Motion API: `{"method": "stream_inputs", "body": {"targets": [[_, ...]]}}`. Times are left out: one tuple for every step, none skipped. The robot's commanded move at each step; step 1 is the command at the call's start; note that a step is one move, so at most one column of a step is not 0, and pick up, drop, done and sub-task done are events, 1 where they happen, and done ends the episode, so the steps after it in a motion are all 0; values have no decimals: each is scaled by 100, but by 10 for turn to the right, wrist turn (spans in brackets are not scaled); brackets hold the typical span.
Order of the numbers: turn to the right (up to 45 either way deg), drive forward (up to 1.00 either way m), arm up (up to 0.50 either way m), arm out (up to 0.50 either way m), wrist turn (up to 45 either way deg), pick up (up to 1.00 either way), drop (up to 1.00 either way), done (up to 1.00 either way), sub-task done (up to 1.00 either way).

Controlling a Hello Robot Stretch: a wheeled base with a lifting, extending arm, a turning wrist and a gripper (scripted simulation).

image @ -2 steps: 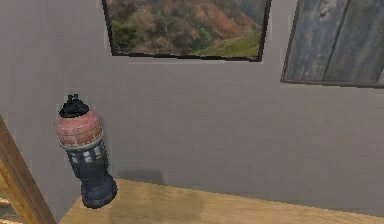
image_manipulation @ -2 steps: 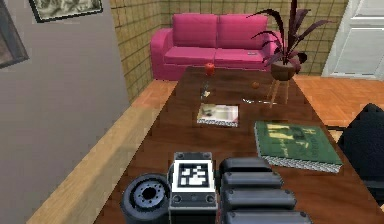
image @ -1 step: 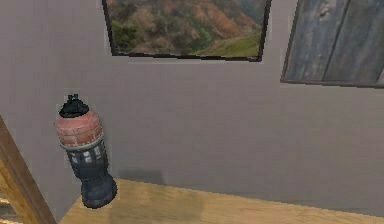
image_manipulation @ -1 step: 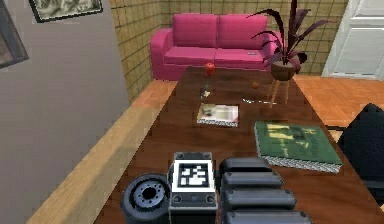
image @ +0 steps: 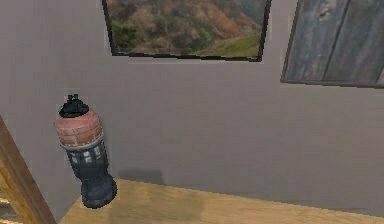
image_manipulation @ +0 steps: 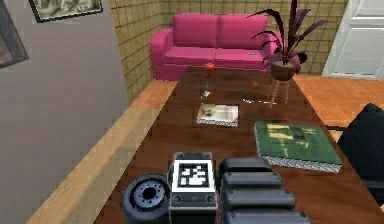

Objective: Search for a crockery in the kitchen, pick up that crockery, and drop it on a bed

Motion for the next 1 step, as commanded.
{"method": "stream_inputs", "body": {"targets": [[300,0,0,0,0,0,0,0,0]]}}
